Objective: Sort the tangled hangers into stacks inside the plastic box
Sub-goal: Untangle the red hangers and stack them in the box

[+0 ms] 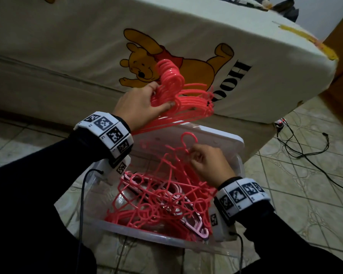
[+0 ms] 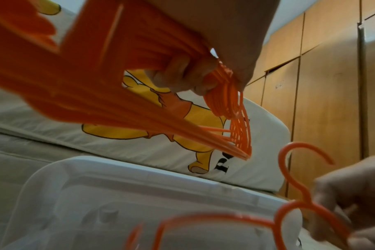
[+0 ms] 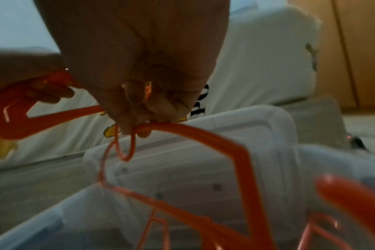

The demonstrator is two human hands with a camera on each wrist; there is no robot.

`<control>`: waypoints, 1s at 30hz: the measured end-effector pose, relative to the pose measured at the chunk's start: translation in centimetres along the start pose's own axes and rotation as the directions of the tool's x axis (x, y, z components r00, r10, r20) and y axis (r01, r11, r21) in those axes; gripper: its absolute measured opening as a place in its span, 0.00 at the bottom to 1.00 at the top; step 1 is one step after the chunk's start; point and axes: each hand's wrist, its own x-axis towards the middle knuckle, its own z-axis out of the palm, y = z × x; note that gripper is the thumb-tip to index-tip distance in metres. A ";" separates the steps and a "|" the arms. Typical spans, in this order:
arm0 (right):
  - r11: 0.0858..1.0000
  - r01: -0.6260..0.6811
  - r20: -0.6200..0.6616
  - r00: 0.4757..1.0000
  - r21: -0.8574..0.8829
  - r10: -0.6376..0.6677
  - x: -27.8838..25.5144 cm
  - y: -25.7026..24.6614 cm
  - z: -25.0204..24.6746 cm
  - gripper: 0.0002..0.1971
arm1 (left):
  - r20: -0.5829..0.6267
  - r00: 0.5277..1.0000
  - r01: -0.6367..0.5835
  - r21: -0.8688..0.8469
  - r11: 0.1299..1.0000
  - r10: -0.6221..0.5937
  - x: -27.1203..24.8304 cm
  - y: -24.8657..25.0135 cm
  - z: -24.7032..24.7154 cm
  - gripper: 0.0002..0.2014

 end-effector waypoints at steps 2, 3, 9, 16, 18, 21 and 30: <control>0.980 -0.113 -0.006 0.993 0.165 0.115 0.4 -0.3 0.2 0.05 | -0.024 1.000 0.019 -0.020 1.000 -0.019 0.1 0.0 -0.3 0.26; 0.952 -0.172 0.022 0.985 0.252 0.173 0.4 -0.4 0.4 0.07 | -0.032 0.999 0.025 -0.029 0.999 -0.025 0.1 0.0 -0.3 0.26; 0.460 -0.428 0.351 0.903 0.778 0.247 -0.7 -2.6 0.8 0.05 | 0.031 0.999 0.043 -0.023 0.999 -0.042 0.1 -0.4 -0.2 0.30; 0.661 -0.155 0.138 0.987 0.734 0.078 -1.0 -4.1 0.7 0.04 | 0.057 0.998 0.013 -0.020 1.000 -0.012 0.0 -0.3 0.2 0.28; 0.710 -0.083 0.042 0.996 0.700 0.074 -0.8 -4.1 0.8 0.06 | 0.058 0.998 0.015 -0.053 0.999 -0.011 0.0 -0.3 0.3 0.28; 0.767 -0.025 -0.107 0.987 0.642 0.122 -0.3 -3.9 0.8 0.07 | 0.128 0.992 0.016 -0.093 0.996 -0.004 -0.4 -0.1 0.8 0.31; 0.771 0.027 -0.311 0.923 0.636 0.225 1.2 -4.0 0.5 0.04 | 0.294 0.955 0.003 -0.167 0.986 0.047 -2.6 1.7 4.0 0.36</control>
